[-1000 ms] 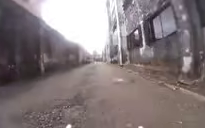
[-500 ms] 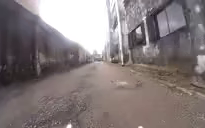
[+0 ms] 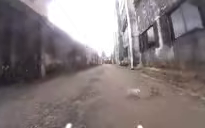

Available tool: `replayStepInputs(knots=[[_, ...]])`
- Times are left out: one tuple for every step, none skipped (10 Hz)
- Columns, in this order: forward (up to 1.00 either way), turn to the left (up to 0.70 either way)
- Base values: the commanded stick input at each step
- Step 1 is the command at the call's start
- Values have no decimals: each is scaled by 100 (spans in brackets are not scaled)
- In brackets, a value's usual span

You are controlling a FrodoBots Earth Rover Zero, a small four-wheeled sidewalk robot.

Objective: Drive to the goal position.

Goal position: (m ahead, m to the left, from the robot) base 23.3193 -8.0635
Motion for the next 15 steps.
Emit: replayStepInputs(knots=[[70,27],[70,25],[70,7],[70,0],[70,0],[70,0],[70,0],[70,0],[70,0],[70,0],[70,0],[70,0],[70,0],[70,0],[70,-17]])
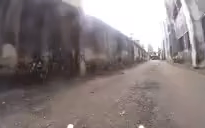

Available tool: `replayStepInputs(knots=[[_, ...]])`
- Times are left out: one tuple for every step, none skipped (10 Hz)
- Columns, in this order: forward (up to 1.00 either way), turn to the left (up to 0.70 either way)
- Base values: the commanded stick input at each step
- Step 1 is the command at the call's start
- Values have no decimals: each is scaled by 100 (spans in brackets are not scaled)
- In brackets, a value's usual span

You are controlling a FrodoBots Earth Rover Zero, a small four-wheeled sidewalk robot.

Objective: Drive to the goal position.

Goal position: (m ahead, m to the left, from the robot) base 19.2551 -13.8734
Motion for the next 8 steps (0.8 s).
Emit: replayStepInputs(knots=[[70,-20],[70,-2],[70,-16],[70,-27],[70,-27],[70,-27],[70,-27],[70,-27]])
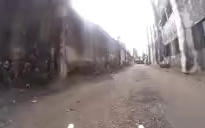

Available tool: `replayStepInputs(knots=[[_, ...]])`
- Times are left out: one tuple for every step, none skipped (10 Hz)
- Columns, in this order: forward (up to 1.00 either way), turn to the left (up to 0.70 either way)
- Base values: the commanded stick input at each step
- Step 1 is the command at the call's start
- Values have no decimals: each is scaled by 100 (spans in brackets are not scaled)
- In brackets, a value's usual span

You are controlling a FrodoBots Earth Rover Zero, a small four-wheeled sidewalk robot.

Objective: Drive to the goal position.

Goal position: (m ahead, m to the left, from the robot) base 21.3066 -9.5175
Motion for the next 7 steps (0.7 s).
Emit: replayStepInputs(knots=[[70,-11],[70,0],[70,0],[70,0],[70,0],[70,0],[70,0]])
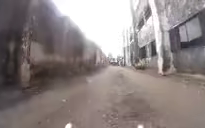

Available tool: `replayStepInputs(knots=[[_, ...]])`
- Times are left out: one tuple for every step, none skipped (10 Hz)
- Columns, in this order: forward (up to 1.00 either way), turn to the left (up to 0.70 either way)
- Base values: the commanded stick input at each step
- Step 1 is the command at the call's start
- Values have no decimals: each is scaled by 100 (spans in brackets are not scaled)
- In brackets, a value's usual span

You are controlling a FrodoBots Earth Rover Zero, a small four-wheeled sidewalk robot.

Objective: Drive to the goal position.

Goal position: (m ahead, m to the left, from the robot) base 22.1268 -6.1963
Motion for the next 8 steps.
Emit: replayStepInputs(knots=[[70,0],[70,0],[70,0],[70,0],[70,0],[70,0],[70,0],[70,0]])
